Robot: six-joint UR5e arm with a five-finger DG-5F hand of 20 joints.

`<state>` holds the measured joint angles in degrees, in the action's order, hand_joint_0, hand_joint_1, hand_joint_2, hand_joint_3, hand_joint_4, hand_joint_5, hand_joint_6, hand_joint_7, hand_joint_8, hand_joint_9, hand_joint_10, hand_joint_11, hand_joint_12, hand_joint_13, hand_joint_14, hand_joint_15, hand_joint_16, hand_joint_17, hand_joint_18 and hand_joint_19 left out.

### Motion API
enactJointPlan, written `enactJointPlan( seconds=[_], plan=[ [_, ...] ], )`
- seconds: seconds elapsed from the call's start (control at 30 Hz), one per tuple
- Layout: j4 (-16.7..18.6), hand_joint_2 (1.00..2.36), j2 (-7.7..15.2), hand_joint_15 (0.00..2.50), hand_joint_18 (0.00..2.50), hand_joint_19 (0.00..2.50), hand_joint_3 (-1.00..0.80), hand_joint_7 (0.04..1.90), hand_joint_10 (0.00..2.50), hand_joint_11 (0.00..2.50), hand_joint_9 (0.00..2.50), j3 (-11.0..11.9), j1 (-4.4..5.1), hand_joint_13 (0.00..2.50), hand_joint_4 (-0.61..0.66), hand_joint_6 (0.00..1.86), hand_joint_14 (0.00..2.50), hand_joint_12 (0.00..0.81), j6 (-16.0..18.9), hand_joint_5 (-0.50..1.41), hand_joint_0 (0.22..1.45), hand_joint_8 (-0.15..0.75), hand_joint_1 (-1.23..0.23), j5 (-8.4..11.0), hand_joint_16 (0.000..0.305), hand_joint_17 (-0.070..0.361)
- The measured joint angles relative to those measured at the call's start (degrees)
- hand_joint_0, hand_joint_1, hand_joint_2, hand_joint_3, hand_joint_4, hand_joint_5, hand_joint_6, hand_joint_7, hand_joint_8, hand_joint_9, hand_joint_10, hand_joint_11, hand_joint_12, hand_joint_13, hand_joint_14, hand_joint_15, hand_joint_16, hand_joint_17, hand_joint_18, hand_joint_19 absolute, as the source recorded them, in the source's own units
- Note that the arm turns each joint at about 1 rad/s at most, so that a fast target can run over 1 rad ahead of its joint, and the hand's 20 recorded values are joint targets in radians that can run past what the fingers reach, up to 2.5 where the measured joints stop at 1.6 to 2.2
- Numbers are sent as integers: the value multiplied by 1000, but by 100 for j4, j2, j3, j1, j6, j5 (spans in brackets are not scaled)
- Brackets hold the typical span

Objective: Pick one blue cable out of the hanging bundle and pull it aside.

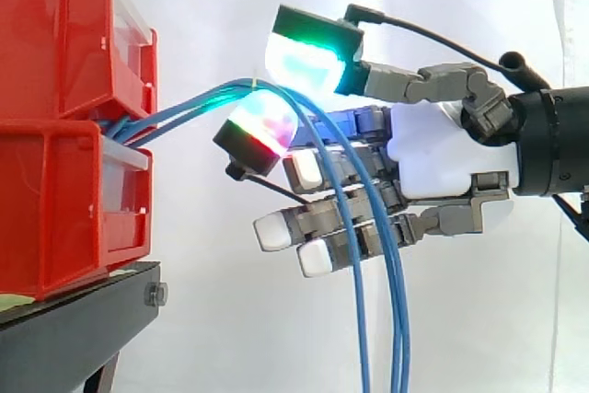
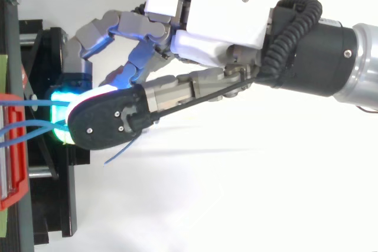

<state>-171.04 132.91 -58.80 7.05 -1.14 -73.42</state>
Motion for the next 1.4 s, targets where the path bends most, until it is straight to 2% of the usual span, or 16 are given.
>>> enactJointPlan(
  seconds=[0.07,0.13,0.2,0.33,0.47,0.6,0.67,0.73,0.77,1.0,1.1,1.23,1.27,1.3,1.33,1.4],
  plan=[
    [0,1020,0,446,732,476,-168,952,22,641,1075,0,0,773,-3,937,19,298,0,-118,636,262,-792,0,43,97],
    [0,1022,-1,439,746,447,-167,1031,20,653,1071,3,1,774,-76,943,18,295,0,-124,689,254,-851,1,43,96],
    [-1,1019,-1,432,742,438,-233,1003,22,650,1061,6,0,776,-143,961,17,287,-1,-132,753,246,-895,-1,42,94],
    [-4,1000,-2,425,754,424,-500,1156,22,654,1101,6,-1,798,-211,966,18,272,-52,-120,832,211,-910,-1,40,89],
    [-3,1000,-2,429,799,389,-500,1150,23,657,1152,8,-1,842,-237,965,18,267,-122,-99,768,199,-929,-2,39,88],
    [-4,1000,-2,463,809,418,-500,1091,24,653,1189,8,-8,875,-184,952,21,261,-144,-81,689,223,-927,-3,38,85],
    [-2,1000,-2,473,817,438,-500,911,24,639,1203,8,-9,888,-96,939,19,264,-151,-69,577,228,-879,-4,39,88],
    [-1,1000,-2,472,835,449,-500,857,24,627,1218,8,-10,896,-60,933,21,282,-157,-64,527,236,-852,-11,41,92],
    [-1,1000,-2,464,873,447,-500,954,20,593,1221,8,-10,910,-18,894,20,316,-159,-65,461,269,-745,-17,47,106],
    [0,1000,-1,480,819,502,-500,926,20,578,1214,8,-18,883,-1,874,20,313,-166,-70,490,263,-438,-53,48,108],
    [-2,1002,-2,493,772,528,-479,958,21,596,1187,10,-20,856,-12,872,19,291,-167,-76,579,244,-514,-56,43,97],
    [-3,1016,-2,484,778,514,-244,1114,23,622,1143,14,-22,840,2,877,19,301,-167,-85,589,255,-693,-58,44,99],
    [-2,1015,-2,473,803,483,-210,993,20,625,1139,15,-23,847,-5,911,18,314,-167,-91,597,272,-742,-57,47,105],
    [-2,1019,-3,481,773,495,-184,997,24,645,1123,15,-23,829,-4,920,19,301,-167,-98,618,262,-808,-58,43,97],
    [-2,1021,-6,477,775,472,-179,1057,23,645,1103,15,-22,824,-36,924,19,294,-168,-102,666,259,-865,-59,43,96],
    [-4,1016,-17,460,783,444,-280,1030,22,654,1105,13,-24,820,-84,938,19,286,-178,-109,723,244,-907,-61,42,95]
  ],
)
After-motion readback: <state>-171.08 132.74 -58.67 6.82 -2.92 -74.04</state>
